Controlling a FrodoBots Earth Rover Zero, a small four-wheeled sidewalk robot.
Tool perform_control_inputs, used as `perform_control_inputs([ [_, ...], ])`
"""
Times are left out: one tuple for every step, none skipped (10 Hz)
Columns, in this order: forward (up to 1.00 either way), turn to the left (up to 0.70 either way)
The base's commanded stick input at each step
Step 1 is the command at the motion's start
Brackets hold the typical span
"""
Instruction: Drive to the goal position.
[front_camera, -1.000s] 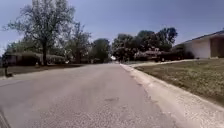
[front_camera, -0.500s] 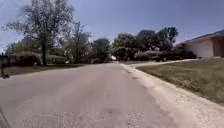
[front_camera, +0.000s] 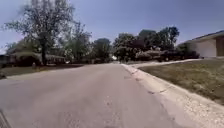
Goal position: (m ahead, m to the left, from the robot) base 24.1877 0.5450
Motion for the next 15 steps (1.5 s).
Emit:
perform_control_inputs([
  [0.7, 0.0],
  [0.7, 0.0],
  [0.7, 0.0],
  [0.7, 0.0],
  [0.7, 0.0],
  [0.7, 0.0],
  [0.7, 0.0],
  [0.7, 0.0],
  [0.7, 0.0],
  [0.7, 0.0],
  [0.7, 0.0],
  [0.7, 0.0],
  [0.7, 0.0],
  [0.7, 0.0],
  [0.7, 0.0],
])
